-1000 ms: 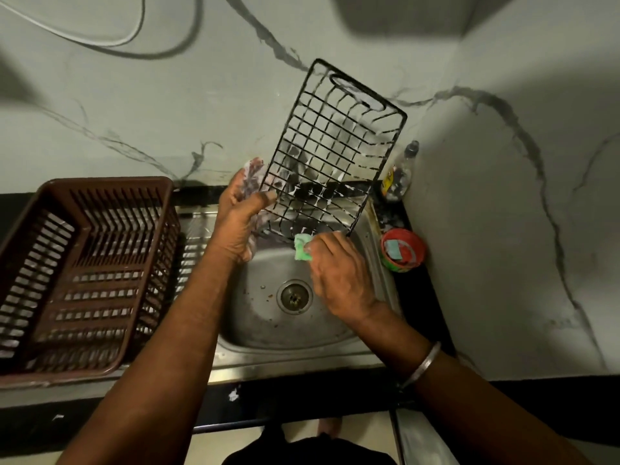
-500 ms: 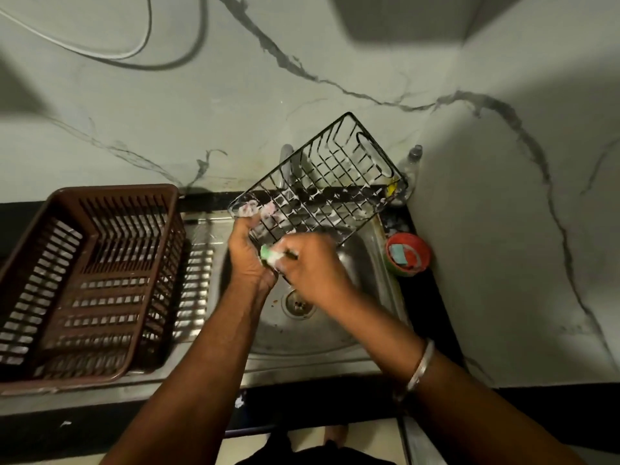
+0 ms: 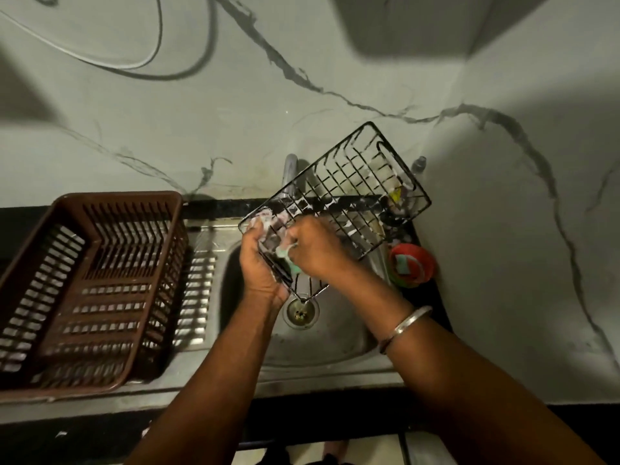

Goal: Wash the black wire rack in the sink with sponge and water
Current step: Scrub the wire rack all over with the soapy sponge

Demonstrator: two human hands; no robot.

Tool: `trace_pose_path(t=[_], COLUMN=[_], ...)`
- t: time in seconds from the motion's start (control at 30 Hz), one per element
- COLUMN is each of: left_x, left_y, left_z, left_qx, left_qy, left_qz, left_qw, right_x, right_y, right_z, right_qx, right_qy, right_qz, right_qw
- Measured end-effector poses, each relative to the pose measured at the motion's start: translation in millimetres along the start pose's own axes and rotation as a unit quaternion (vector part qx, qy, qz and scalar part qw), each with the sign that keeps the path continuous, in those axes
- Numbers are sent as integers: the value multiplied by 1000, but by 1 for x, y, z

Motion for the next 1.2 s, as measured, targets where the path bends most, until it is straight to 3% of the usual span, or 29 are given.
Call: trace_pose_path(t=[0.07, 0.2, 0.3, 0.43, 0.53, 0.67, 0.77, 0.9, 1.03, 1.13, 1.2], left_x=[1, 6, 10, 9, 10, 11, 11, 16, 17, 14, 13], left_y=[1, 7, 7, 8, 10, 13, 15, 16, 14, 18, 19], left_z=[2, 7, 10, 7, 7, 11, 12, 11, 11, 8, 5], left_qx=[1, -13, -9, -10, 2, 12, 20, 12, 14, 22, 27], left_qy=[7, -2, 6, 17, 1, 31, 21, 1, -12, -6, -5], left_qz=[7, -9, -39, -9, 1, -16, -23, -15, -14, -15, -9], left_qw=[1000, 1000, 999, 1000, 1000, 999, 999, 1000, 1000, 1000, 1000], right_x=[-2, -13, -8, -6, -13, -11, -12, -11, -14, -16, -19], right_y=[-9, -4, -12, -8, -10, -11, -14, -18, -18, -20, -19], right_z=[6, 8, 9, 13, 11, 11, 11, 14, 15, 18, 17], right_qx=[-21, 6, 9, 15, 38, 47, 35, 50, 66, 84, 97], right_qy=[14, -13, 37, -28, -11, -92, -52, -144, -77, -135, -119], right_qz=[34, -40, 48, 9, 12, -10, 35, -22, 0, -65, -85], right_qw=[999, 999, 998, 999, 999, 995, 997, 988, 995, 985, 984])
Point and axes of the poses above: each hand's wrist, its own z-axis away from the middle knuckle, its own x-axis out of the palm, y = z × x, the point moved 3 cm from there along -z, towards the middle knuckle, and after that the axes turned 8 degrees about -x, right-handed, at the moved point
